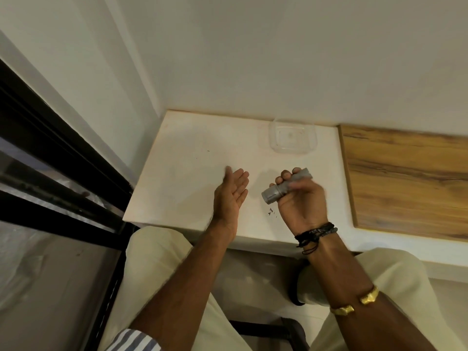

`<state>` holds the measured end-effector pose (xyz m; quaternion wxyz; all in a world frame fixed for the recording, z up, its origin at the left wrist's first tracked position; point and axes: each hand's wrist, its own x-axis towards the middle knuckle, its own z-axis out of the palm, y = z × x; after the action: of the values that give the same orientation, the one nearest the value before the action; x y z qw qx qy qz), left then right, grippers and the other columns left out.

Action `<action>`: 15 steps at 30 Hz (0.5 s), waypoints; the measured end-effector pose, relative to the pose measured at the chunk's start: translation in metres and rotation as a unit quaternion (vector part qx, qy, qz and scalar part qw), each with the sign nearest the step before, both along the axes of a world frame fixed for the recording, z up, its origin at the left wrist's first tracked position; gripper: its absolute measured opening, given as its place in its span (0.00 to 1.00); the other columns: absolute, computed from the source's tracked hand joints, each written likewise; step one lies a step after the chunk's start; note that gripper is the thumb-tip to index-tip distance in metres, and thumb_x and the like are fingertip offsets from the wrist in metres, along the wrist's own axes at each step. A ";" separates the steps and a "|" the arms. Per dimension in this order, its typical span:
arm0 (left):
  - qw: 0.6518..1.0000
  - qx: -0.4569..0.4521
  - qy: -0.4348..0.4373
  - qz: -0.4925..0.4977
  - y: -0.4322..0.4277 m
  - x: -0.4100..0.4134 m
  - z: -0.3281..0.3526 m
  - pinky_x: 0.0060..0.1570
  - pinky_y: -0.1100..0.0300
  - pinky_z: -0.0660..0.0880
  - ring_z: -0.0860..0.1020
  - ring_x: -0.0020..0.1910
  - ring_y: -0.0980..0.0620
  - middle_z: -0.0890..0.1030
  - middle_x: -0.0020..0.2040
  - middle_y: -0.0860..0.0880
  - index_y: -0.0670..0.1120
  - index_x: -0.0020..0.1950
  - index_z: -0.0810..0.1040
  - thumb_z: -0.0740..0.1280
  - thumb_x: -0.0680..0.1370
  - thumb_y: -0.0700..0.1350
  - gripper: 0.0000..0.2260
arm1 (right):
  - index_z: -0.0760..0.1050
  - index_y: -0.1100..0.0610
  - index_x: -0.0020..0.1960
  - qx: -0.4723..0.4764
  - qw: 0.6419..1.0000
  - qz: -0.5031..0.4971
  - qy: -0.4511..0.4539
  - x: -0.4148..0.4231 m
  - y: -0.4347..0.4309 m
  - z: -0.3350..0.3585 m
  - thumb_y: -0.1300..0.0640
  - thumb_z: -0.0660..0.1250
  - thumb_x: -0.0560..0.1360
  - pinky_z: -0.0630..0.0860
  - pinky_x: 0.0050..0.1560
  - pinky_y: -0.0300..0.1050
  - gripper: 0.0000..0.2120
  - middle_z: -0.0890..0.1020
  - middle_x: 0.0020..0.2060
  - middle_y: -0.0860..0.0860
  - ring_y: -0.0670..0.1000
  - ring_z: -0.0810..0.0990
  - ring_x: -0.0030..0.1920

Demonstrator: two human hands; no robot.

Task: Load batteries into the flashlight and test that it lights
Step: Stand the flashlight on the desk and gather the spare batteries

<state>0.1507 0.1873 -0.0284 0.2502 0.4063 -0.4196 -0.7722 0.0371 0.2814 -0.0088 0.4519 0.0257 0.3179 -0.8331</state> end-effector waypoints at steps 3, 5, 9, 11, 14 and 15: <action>0.985 -0.129 -0.106 0.036 -0.007 0.000 -0.005 0.65 0.48 0.78 0.79 0.65 0.47 0.81 0.66 0.47 0.45 0.70 0.77 0.67 0.82 0.49 0.17 | 0.73 0.57 0.48 0.122 0.981 0.025 0.151 0.002 -0.016 -0.008 0.79 0.57 0.72 0.75 0.56 0.50 0.19 0.79 0.43 0.53 0.53 0.78 0.46; 0.967 -0.207 -0.142 0.041 -0.012 -0.001 -0.008 0.62 0.50 0.80 0.82 0.60 0.52 0.84 0.62 0.49 0.46 0.66 0.80 0.69 0.81 0.45 0.14 | 0.77 0.58 0.54 0.202 0.940 0.037 0.273 0.004 -0.025 -0.013 0.78 0.63 0.73 0.79 0.60 0.52 0.19 0.81 0.50 0.52 0.54 0.81 0.54; 0.941 -0.299 -0.157 0.017 -0.032 -0.012 -0.009 0.61 0.54 0.80 0.83 0.56 0.56 0.86 0.58 0.50 0.46 0.62 0.83 0.69 0.80 0.41 0.11 | 0.80 0.55 0.60 0.291 0.860 0.032 0.418 -0.003 -0.051 -0.022 0.73 0.73 0.71 0.80 0.61 0.54 0.22 0.84 0.56 0.52 0.55 0.83 0.57; 0.941 -0.309 -0.141 0.001 -0.049 -0.022 -0.005 0.61 0.51 0.80 0.83 0.58 0.54 0.86 0.58 0.49 0.45 0.62 0.83 0.68 0.80 0.38 0.11 | 0.81 0.54 0.62 0.314 0.837 0.021 0.448 -0.012 -0.069 -0.024 0.71 0.75 0.69 0.80 0.62 0.53 0.24 0.84 0.55 0.54 0.55 0.82 0.57; 0.944 -0.305 -0.124 -0.019 -0.075 -0.039 0.002 0.62 0.46 0.79 0.84 0.58 0.49 0.86 0.58 0.46 0.43 0.62 0.83 0.66 0.80 0.35 0.13 | 0.81 0.55 0.62 0.337 0.801 -0.004 0.494 -0.026 -0.097 -0.023 0.69 0.77 0.68 0.81 0.59 0.46 0.24 0.85 0.54 0.50 0.50 0.83 0.54; 0.944 -0.306 -0.122 -0.026 -0.084 -0.044 0.004 0.62 0.46 0.79 0.84 0.58 0.48 0.86 0.58 0.46 0.42 0.62 0.83 0.65 0.80 0.35 0.13 | 0.82 0.55 0.61 0.335 0.795 -0.013 0.506 -0.031 -0.107 -0.023 0.70 0.77 0.68 0.82 0.57 0.44 0.24 0.85 0.52 0.49 0.48 0.83 0.53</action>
<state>0.1065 0.1038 -0.0244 0.2888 0.3905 -0.6733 -0.5576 0.0064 0.1745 -0.0319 0.1788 -0.2451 0.7599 -0.5749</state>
